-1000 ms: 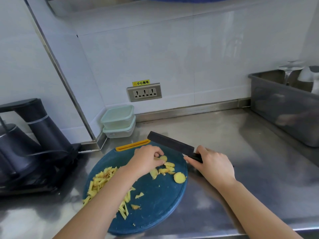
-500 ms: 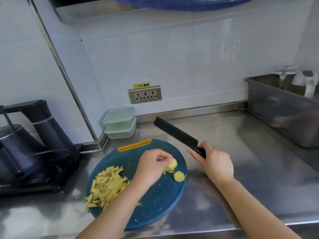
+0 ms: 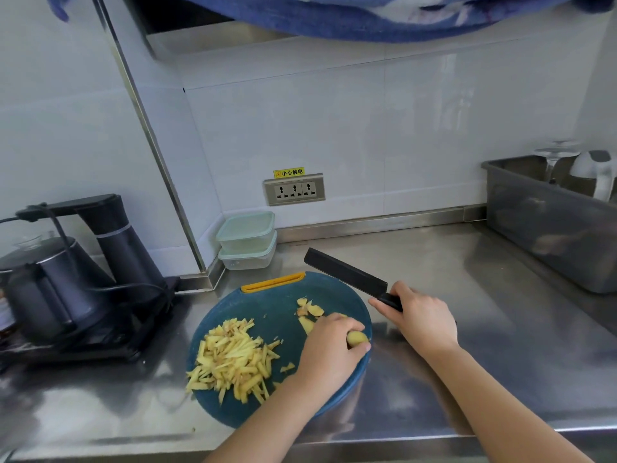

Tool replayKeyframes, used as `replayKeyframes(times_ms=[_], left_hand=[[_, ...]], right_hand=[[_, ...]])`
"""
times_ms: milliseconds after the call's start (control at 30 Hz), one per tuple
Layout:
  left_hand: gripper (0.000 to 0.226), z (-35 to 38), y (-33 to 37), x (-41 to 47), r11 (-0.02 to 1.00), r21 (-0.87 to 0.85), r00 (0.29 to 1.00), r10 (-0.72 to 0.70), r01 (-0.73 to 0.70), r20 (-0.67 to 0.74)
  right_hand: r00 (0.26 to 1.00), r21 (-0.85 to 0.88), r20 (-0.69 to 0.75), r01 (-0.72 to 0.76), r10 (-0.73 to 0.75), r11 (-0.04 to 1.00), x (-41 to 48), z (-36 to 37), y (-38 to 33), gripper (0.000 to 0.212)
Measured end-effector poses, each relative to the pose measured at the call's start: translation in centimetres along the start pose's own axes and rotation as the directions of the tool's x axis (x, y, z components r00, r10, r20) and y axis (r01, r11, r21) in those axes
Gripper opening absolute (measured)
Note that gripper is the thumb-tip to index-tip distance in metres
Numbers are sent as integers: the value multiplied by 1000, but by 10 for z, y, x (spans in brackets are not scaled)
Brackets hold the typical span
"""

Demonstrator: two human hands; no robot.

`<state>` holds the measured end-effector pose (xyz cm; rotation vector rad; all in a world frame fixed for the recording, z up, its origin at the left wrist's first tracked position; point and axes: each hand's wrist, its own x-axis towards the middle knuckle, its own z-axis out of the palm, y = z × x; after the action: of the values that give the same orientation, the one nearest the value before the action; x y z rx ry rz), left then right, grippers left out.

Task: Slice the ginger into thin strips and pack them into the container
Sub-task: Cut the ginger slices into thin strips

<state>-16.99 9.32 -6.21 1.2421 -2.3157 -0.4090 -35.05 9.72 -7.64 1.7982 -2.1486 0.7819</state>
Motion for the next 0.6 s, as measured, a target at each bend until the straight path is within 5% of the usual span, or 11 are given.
replayKeyframes(times_ms=[167,267,467,600], left_hand=[[33,-6,-1,-12,975,202,996,94,-91,-7],[33,-21,-8,-20,984,142,994,104,-107,30],[28,-62,-53,20,989,23,988,-146,147,-57],[41,-64,-81,44,985,108,976,-150,134,156]], right_hand=[[1000,8,13,6,-6,1000,-1,-2,0,52],[1000,12,27,5,-5,1000,-1,-3,-2,52],[999,17,47,2,-2,1000,0,-5,-4,47],[998,11,57,21,-22,1000,1,-4,-4,45]])
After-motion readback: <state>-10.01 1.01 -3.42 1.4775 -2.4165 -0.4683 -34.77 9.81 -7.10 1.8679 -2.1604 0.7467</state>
